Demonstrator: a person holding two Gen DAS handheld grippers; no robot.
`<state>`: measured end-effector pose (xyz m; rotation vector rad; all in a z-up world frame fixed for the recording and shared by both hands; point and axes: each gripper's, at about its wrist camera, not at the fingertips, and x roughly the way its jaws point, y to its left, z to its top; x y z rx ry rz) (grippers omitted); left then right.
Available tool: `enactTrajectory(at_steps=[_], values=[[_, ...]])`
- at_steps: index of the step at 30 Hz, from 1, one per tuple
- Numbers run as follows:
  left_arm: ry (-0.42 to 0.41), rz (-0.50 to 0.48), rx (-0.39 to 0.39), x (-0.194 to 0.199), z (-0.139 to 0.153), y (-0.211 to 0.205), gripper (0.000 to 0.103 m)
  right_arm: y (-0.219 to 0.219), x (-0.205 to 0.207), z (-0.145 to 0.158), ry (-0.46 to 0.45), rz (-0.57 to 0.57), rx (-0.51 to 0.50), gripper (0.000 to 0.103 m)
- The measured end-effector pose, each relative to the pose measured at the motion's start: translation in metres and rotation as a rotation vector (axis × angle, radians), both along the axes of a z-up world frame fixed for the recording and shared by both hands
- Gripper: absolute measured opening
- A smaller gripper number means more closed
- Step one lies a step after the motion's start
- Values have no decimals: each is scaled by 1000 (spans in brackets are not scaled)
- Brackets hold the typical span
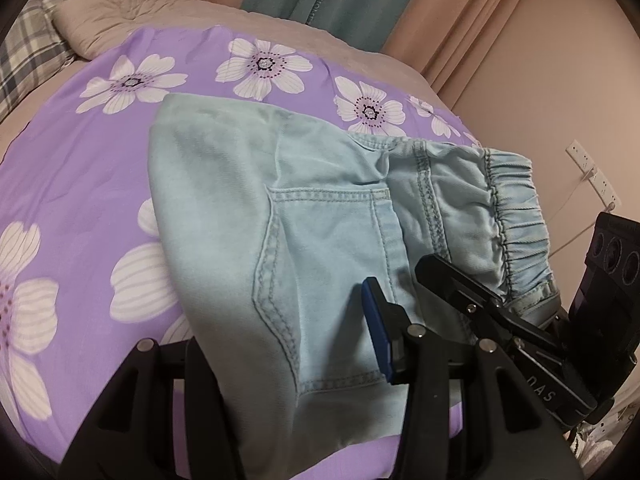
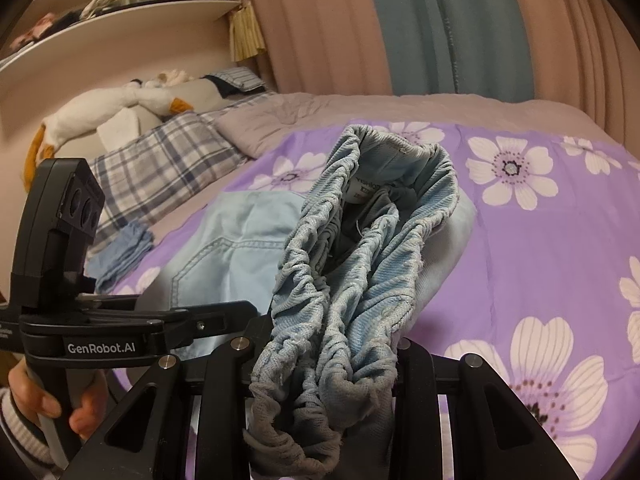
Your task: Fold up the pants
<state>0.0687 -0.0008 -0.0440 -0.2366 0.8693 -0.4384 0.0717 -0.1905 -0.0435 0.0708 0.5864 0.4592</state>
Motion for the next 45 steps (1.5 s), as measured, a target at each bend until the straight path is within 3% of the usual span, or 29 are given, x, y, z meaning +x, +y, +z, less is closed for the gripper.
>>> enactTrajectory(at_steps=[14,45], values=[[15,-18,20,42,-13,-16,45,-4,31,-12,21,-52,9,34],[-55,-1,51,95,-1,-11,45,-1,50,-11,-31,-54,-1,34]])
